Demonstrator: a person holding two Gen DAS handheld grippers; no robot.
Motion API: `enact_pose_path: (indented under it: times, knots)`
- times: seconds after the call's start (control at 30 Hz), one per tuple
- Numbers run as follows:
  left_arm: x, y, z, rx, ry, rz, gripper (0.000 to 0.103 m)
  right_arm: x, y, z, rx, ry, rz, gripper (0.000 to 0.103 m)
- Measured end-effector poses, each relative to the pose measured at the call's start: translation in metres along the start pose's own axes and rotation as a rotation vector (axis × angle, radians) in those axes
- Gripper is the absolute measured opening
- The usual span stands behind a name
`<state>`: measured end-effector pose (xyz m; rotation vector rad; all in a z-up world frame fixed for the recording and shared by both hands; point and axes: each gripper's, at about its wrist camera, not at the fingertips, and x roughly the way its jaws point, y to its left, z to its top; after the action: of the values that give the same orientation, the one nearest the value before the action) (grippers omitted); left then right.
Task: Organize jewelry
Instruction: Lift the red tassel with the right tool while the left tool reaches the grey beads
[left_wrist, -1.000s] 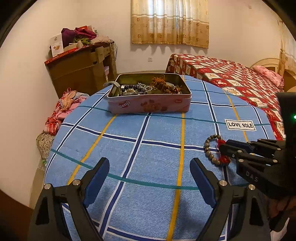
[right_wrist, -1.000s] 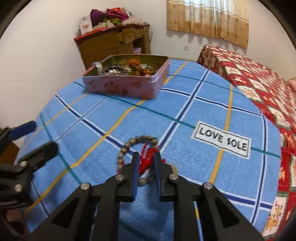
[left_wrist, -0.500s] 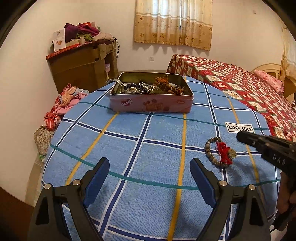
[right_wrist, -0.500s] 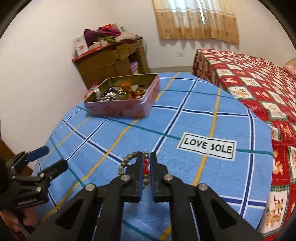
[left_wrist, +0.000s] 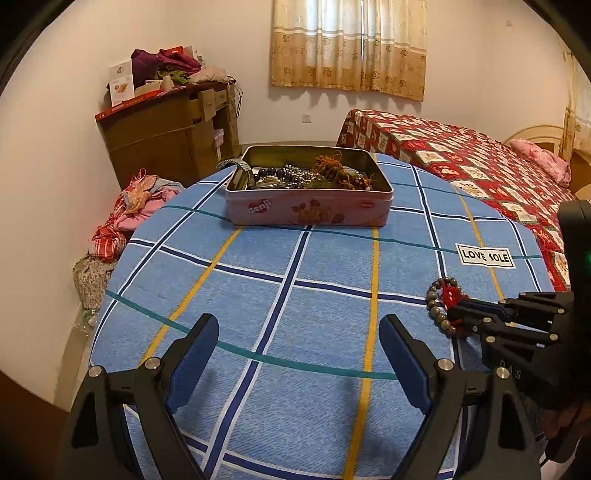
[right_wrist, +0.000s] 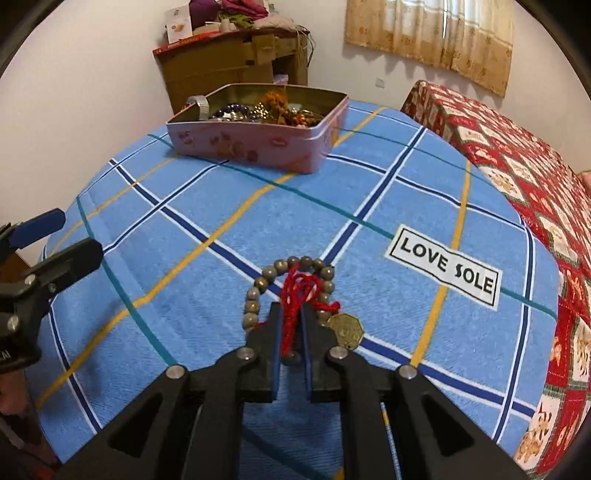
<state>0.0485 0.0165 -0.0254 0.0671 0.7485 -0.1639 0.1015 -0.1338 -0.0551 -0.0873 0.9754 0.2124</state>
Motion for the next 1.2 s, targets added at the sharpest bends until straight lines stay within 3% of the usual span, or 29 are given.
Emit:
enact_pose_path:
  times: [0.17, 0.33, 0.47, 0.7, 0.97, 1.07, 1.1, 1.2]
  knots:
    - [-0.002, -0.001, 0.0, 0.009, -0.008, -0.007, 0.089, 0.001, 0.003, 0.001, -0.027, 0.001, -0.008, 0.011]
    - [-0.005, 0.002, 0.0, -0.005, -0.01, -0.012, 0.089, -0.003, -0.016, 0.002, 0.112, -0.007, 0.084, 0.007]
    - [-0.006, 0.002, 0.0, -0.005, -0.011, -0.024, 0.089, -0.039, -0.043, 0.003, 0.251, -0.15, 0.194, 0.006]
    - [-0.002, -0.021, 0.005, 0.066, -0.003, -0.076, 0.089, -0.099, -0.07, 0.002, 0.353, -0.316, 0.207, 0.007]
    - [0.027, -0.076, 0.025, 0.077, 0.115, -0.301, 0.089, -0.107, -0.087, -0.009, 0.418, -0.35, 0.196, 0.007]
    - [0.047, -0.098, 0.026, 0.105, 0.167, -0.264, 0.089, -0.11, -0.09, -0.013, 0.423, -0.354, 0.192, 0.007]
    - [0.052, -0.103, 0.025, 0.117, 0.183, -0.246, 0.086, -0.112, -0.091, -0.015, 0.422, -0.357, 0.195, 0.007]
    - [0.065, -0.113, 0.017, 0.144, 0.222, -0.189, 0.056, -0.115, -0.092, -0.017, 0.414, -0.362, 0.201, 0.007]
